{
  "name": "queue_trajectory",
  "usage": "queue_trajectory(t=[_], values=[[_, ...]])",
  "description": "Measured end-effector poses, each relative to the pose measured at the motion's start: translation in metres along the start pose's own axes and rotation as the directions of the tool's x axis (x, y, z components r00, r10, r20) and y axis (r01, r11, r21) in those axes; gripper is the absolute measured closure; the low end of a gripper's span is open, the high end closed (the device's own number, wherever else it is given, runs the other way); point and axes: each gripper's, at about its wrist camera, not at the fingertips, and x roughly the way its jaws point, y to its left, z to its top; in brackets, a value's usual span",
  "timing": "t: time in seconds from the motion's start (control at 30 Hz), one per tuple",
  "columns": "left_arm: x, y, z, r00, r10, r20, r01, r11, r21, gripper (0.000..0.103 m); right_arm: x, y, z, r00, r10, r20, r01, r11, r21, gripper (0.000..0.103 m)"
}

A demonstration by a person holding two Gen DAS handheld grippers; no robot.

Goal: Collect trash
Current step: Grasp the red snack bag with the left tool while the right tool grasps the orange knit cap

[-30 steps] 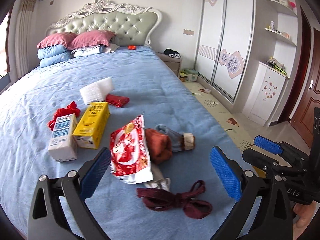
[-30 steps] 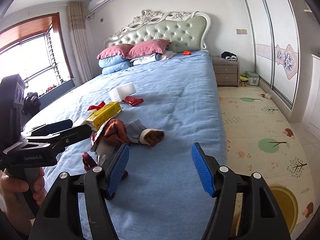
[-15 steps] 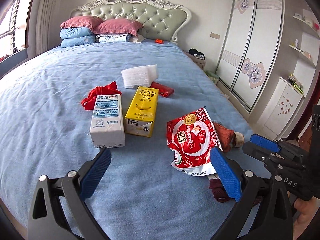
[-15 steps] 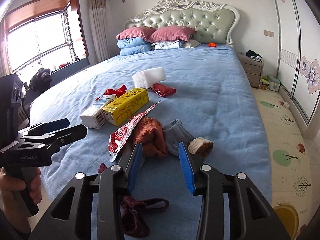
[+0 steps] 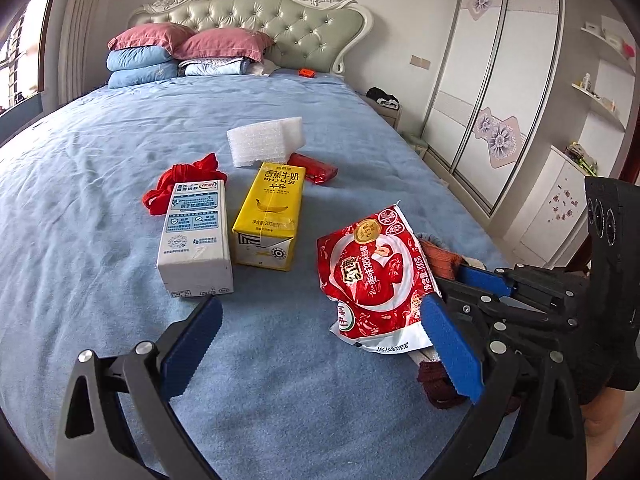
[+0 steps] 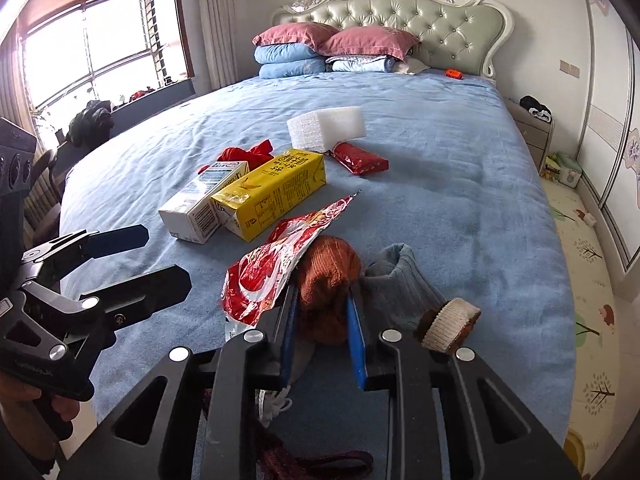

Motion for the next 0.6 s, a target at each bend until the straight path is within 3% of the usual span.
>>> queue_trajectory(t=[0.03,0.5,0.6], values=[[0.001,0.000,0.000,1.000,-0.002,-0.003,0.002,1.000,-0.002,0.004,-0.002,0.000,-0.001,1.000,0.005,0.009,-0.005,1.000,-0.001,0.087],[0.041,-0.029,0.012,0.997,-0.040,-0.060,0.038,0.999,-0.028,0.004,-0.076,-0.058,-0.009,0.982,-0.014,0.189,-0.017,0.987,0.161,0.087],[0.057,-0.034,0.018,0.996,-0.019,-0.091,0.016,0.999,-0.032,0.004,-0.085,-0.068,-0.014,0.975,-0.023,0.219,-0.021,0.980,0.198,0.087]])
